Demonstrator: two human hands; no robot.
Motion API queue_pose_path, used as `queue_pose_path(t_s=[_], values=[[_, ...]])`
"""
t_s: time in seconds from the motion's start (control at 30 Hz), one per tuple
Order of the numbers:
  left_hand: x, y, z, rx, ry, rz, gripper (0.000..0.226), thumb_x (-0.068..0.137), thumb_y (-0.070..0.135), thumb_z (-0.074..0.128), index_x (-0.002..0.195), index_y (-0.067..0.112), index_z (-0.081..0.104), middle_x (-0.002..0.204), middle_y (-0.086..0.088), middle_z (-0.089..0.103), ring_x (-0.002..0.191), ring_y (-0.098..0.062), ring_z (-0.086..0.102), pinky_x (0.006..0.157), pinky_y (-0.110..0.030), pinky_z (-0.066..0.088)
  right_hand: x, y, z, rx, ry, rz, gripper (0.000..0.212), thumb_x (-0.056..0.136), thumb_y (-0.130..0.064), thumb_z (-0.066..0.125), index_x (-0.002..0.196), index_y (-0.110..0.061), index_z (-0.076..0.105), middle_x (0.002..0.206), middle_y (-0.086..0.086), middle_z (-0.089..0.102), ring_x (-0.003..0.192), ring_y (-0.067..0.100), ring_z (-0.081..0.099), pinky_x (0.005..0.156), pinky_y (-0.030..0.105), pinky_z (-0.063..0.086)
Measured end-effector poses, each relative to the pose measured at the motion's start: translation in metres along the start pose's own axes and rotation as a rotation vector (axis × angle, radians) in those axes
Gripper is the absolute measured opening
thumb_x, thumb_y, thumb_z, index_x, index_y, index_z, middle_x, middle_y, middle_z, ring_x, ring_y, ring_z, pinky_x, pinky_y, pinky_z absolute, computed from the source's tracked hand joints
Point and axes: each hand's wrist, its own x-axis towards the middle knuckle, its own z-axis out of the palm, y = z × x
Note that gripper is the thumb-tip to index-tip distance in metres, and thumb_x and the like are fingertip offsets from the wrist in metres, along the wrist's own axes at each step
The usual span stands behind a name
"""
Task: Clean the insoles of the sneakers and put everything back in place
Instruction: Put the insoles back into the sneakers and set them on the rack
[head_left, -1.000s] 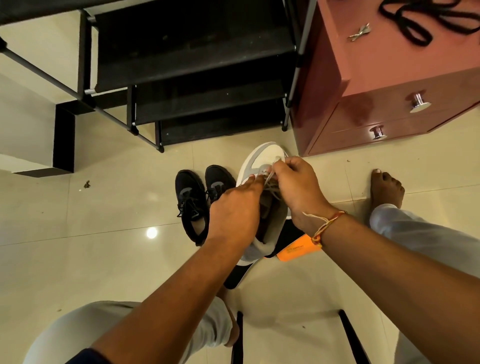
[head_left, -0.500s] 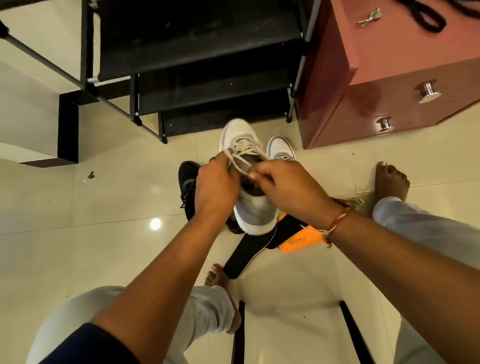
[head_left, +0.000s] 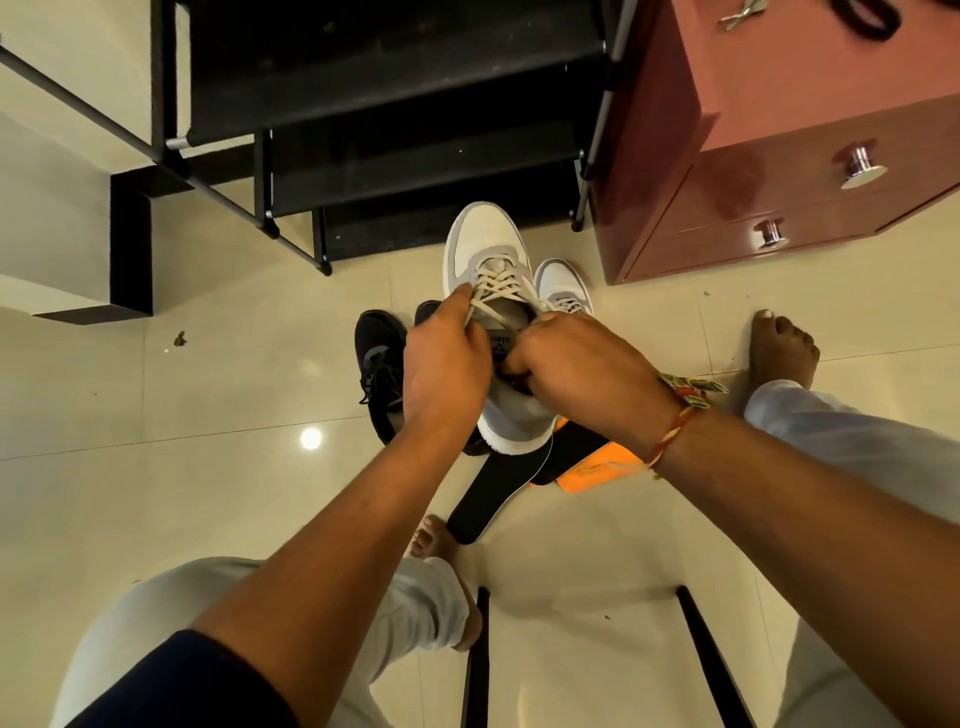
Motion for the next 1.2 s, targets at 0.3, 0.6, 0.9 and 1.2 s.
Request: queue_pose_path(t_s=[0.3,0.6,0.9,1.2], values=[[0.006,-0.006,-0.004,-0.067,0.054,-0.081,0.039,0.104,0.015,0.049,0.142,0.018,0.056,0.126,-0.004,0.068,0.112,-0.017,0.065,0.096,-0.022,0.049,0.001,0.023,0.002,0.815,0.040,0.747,0.060,0.076,-0.059,0.076,0.117,-0.017,0.062,0.106,0.001,0.066,0.094,0.018,0.064,0.075,0.032,0.057],[0.006,-0.007,-0.002,0.023,-0.219,-0.098,0.045,0.103,0.018,0.054,0.147,0.023,0.045,0.130,-0.002,0.064,0.115,-0.018,0.062,0.087,-0.025,0.048,0.015,0.043,0.052,0.694,0.060,0.763,0.020,0.083,-0.032,0.068,0.098,-0.020,0.070,0.100,0.012,0.071,0.090,0.036,0.067,0.082,0.047,0.059],[0.018,-0.030,-0.003,0.097,-0.307,-0.349,0.051,0.101,0.023,0.059,0.148,0.014,0.041,0.135,-0.012,0.059,0.120,-0.030,0.059,0.082,-0.029,0.040,0.077,0.075,0.129,0.413,0.016,0.793,0.039,0.096,-0.019,0.055,0.131,-0.003,0.056,0.134,0.021,0.057,0.124,0.040,0.052,0.100,0.040,0.043],[0.016,-0.057,-0.004,0.012,-0.298,-0.440,0.052,0.099,0.020,0.061,0.147,0.016,0.040,0.140,-0.008,0.055,0.124,-0.031,0.056,0.084,-0.035,0.051,0.117,0.087,0.187,0.387,0.095,0.865,0.038,0.098,-0.020,0.052,0.132,-0.004,0.053,0.135,0.021,0.058,0.128,0.039,0.051,0.107,0.042,0.038]])
